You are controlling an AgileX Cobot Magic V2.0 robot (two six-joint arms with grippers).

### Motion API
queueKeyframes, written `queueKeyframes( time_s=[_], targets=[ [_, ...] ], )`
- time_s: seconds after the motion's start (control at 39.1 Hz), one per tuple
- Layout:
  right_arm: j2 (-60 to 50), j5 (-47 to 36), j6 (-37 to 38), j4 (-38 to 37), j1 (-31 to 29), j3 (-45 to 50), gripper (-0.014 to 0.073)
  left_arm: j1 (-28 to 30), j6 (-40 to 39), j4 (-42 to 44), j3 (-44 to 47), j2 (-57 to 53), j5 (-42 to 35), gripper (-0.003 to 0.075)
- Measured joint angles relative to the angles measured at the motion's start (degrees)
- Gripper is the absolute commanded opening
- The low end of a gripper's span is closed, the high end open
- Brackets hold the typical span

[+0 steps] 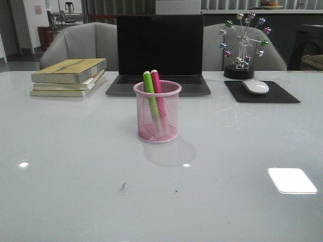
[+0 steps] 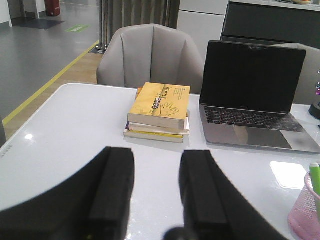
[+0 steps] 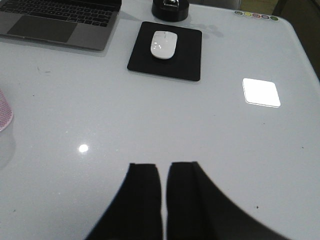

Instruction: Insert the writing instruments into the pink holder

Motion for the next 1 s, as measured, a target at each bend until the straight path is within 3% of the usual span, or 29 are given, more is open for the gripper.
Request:
queueKeyframes(
  time_s=[1.0],
  targets=[
    [0.0, -0.2, 0.0, 0.45, 0.0, 0.0, 0.0057, 0.0, -0.02, -0.12, 0.0, 0.0, -0.1, 0.0309]
  ],
)
